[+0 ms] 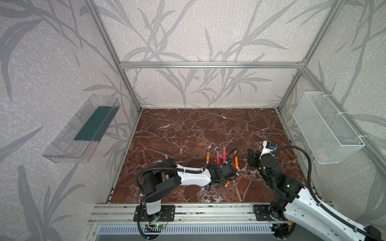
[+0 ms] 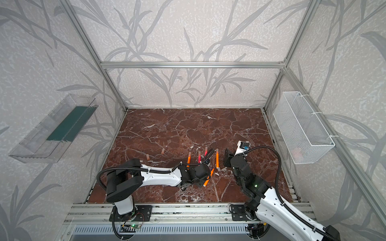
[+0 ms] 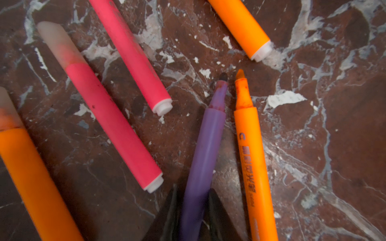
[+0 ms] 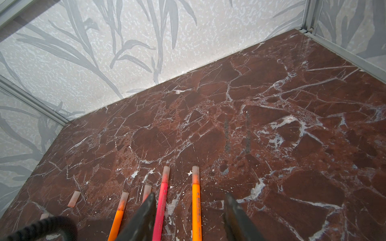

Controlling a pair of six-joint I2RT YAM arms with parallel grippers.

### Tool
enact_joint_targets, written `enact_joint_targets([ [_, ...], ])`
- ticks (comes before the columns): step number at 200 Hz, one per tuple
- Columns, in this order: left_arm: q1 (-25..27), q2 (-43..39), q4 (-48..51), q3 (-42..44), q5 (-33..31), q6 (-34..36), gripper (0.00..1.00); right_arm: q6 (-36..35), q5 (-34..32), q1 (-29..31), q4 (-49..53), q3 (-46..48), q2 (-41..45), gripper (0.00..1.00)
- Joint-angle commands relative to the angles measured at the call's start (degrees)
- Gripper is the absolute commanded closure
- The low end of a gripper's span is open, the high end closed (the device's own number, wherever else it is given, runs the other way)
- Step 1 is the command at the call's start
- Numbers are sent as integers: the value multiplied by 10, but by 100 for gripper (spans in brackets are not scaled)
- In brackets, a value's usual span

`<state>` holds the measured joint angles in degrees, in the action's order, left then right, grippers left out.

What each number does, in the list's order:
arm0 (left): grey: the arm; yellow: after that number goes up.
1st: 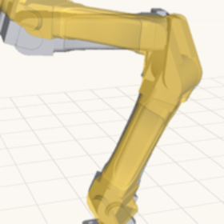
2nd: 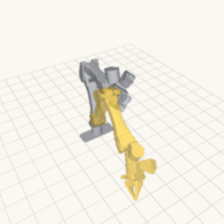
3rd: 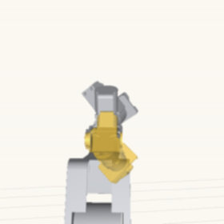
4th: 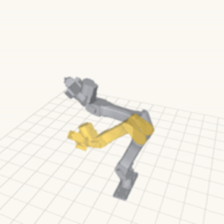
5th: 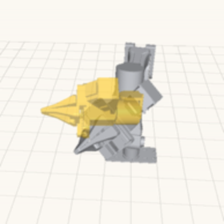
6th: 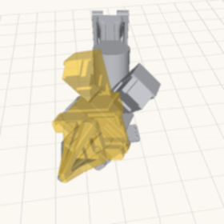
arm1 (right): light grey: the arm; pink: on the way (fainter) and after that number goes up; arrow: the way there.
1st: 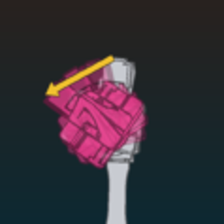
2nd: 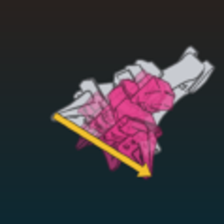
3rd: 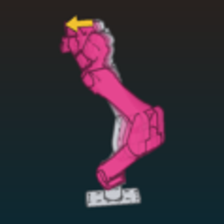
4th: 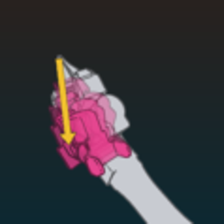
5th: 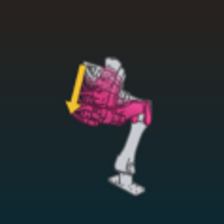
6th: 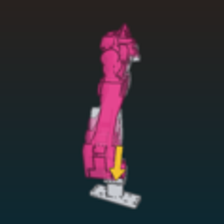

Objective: Insert the pens into the pen caps
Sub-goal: 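Lift the purple marker upright with the left gripper while the right approaches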

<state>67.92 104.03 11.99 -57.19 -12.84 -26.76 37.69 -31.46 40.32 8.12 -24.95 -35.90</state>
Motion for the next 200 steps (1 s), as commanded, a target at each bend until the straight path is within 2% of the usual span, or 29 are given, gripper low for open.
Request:
enact_joint_targets([
  [1, 0, 8, 44, -9, -40, -10, 76, 2, 1, -3, 4, 5, 8, 49],
  [35, -6, -18, 36, -10, -36, 1, 81, 3, 3, -3, 7, 6, 16, 49],
  [61, -23, -56, 16, 1, -7, 12, 86, 3, 6, -3, 9, 6, 22, 49],
  [121, -58, -247, -75, 91, 7, 19, 89, 23, 79, -2, -28, 16, 11, 49],
  [161, -66, -326, -89, 125, 19, 18, 89, 71, 175, 6, -164, 62, -21, 47],
  [200, -65, -347, -117, 147, 40, 16, 92, 90, 179, 67, -258, 74, -69, 41],
])
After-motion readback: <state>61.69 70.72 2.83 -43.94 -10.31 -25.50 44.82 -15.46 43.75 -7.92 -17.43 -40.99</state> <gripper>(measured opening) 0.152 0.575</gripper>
